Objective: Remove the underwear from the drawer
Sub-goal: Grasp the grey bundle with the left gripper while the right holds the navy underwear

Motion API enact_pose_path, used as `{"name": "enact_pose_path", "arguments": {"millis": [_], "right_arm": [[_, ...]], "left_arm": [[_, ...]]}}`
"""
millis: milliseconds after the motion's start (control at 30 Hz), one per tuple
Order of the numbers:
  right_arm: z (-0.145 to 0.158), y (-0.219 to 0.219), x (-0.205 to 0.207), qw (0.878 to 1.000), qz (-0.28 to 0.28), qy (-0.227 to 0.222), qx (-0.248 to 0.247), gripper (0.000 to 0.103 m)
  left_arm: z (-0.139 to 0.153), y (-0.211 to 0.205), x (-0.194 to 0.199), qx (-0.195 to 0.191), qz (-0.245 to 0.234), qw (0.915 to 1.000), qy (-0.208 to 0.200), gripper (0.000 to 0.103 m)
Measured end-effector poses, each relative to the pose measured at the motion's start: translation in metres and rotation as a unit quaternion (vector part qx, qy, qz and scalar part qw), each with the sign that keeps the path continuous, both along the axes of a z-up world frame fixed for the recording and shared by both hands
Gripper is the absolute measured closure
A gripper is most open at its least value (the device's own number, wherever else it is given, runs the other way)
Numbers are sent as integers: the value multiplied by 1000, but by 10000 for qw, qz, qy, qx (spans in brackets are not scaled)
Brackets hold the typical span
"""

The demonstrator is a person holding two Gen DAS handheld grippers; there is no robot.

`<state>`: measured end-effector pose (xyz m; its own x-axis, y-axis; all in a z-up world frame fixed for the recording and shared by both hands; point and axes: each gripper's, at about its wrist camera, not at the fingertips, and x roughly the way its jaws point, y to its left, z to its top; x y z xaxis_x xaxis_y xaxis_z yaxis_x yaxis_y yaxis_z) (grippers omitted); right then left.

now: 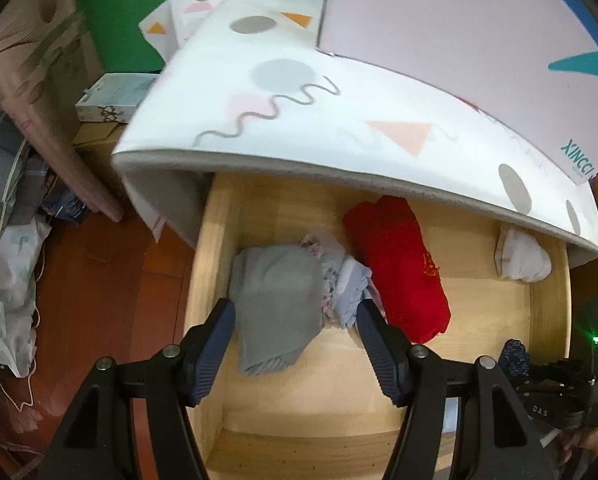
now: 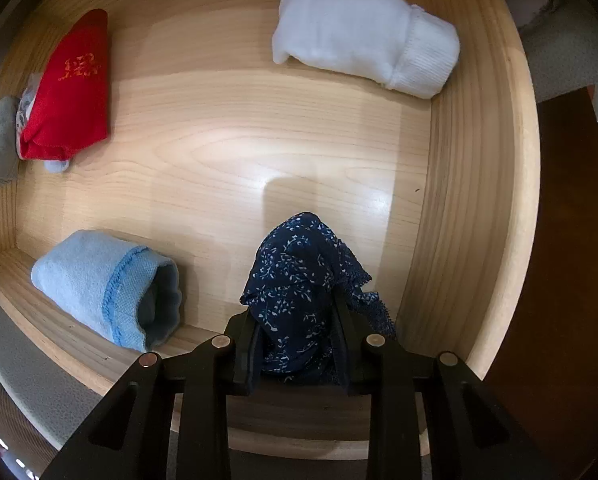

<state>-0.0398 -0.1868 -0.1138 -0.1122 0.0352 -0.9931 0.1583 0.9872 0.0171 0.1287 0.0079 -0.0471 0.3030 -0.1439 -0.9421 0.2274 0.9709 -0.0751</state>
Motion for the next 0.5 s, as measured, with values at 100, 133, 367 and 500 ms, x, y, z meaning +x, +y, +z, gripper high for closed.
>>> {"name": "enact_pose_path", "arguments": {"millis": [100, 133, 367, 500], "right_arm": [[-1, 0, -1, 10000, -4, -1, 0, 77], [-1, 0, 0, 10000, -1, -2, -1, 77], [-4, -1, 0, 10000, -5, 0, -1, 77], [-5, -1, 0, 10000, -6, -1, -1, 77]], "left_arm": [[-7, -4, 5, 36, -15, 9999, 126, 38], [-10, -5, 8, 47, -11, 9998, 184, 38], [-28, -13, 18, 298, 69, 9989, 354, 38], [-38, -15, 20, 366, 94, 9982, 476, 38]]}}
